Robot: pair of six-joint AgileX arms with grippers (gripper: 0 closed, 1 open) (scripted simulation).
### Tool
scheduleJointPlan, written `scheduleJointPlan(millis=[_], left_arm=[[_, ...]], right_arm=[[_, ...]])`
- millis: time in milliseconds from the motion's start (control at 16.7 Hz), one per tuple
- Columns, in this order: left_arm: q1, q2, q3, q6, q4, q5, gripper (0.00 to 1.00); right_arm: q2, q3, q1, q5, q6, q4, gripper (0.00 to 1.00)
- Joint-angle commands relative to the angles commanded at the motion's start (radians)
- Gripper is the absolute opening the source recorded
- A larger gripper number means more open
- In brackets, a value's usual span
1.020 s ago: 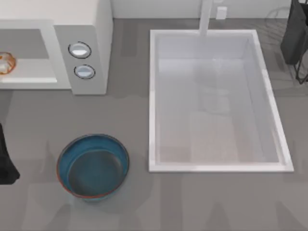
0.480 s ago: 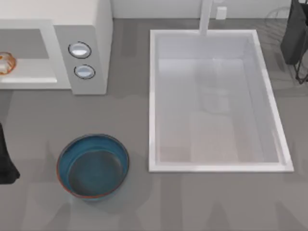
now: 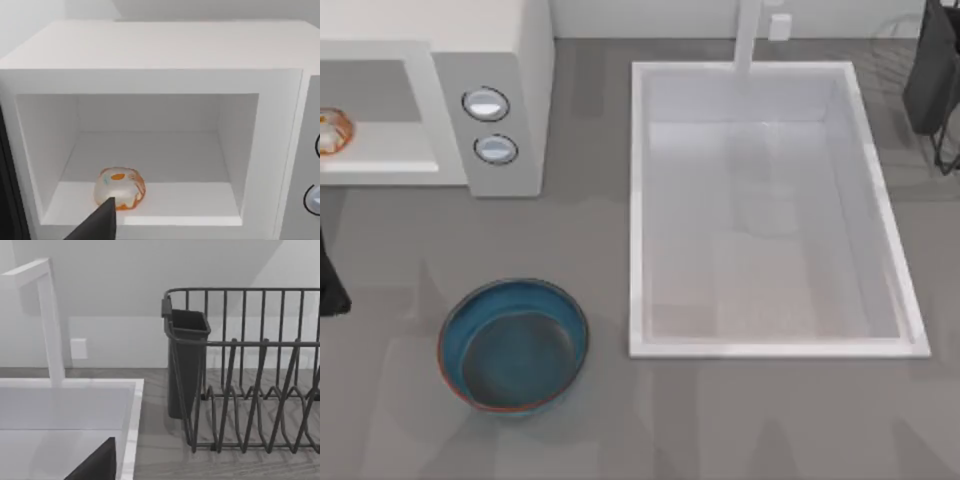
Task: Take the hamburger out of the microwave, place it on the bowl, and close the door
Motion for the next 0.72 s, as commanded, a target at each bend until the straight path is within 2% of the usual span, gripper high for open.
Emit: scheduleJointPlan(millis=[720], left_arm=[[0.100,1.191,0.493,0.044,0.526,0.115,1.00]], right_arm=[[0.000,0.000,0.000,0.000,0.000,0.000,1.00]])
